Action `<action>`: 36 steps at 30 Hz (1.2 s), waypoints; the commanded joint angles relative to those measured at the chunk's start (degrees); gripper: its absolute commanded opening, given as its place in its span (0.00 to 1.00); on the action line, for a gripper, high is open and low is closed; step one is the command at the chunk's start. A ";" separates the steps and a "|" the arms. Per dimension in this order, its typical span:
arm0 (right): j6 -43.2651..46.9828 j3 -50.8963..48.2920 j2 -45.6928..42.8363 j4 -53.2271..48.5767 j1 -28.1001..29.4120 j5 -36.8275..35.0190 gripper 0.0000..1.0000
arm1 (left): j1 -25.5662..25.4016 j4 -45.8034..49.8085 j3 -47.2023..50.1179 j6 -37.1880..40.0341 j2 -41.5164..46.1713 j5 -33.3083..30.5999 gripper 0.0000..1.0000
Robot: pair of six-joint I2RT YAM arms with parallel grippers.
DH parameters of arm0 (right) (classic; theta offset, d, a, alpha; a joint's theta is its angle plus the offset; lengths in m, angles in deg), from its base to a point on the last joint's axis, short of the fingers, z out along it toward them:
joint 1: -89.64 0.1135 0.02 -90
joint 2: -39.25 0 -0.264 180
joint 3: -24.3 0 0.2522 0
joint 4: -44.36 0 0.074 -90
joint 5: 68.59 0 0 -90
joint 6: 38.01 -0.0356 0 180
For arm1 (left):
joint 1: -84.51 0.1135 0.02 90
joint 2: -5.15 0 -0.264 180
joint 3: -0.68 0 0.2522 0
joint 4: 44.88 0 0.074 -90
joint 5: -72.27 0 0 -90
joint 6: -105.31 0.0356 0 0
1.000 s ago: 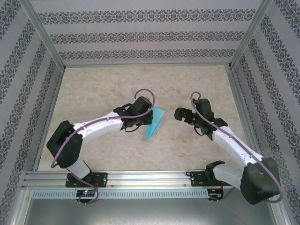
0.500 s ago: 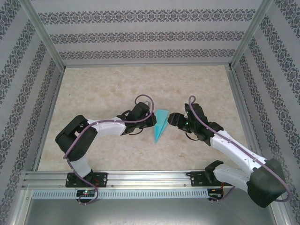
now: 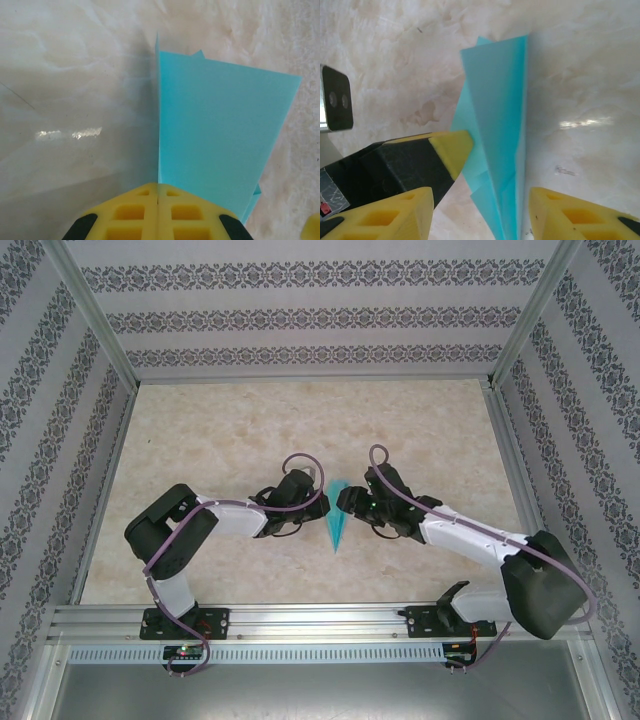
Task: Fold a paper plane with a square sheet of paper (pick it up from the middle)
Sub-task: Move a paper plane to the center of the table.
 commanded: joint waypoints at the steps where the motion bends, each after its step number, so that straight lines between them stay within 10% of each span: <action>1: -0.79 2.57 1.79 3.08 1.10 0.09 0.54 | 0.61 -4.11 0.79 -1.17 -0.02 0.54 0.00; 36: 0.62 2.51 7.68 9.37 1.42 5.03 0.55 | 1.40 -6.43 3.26 -2.36 -1.28 1.32 0.00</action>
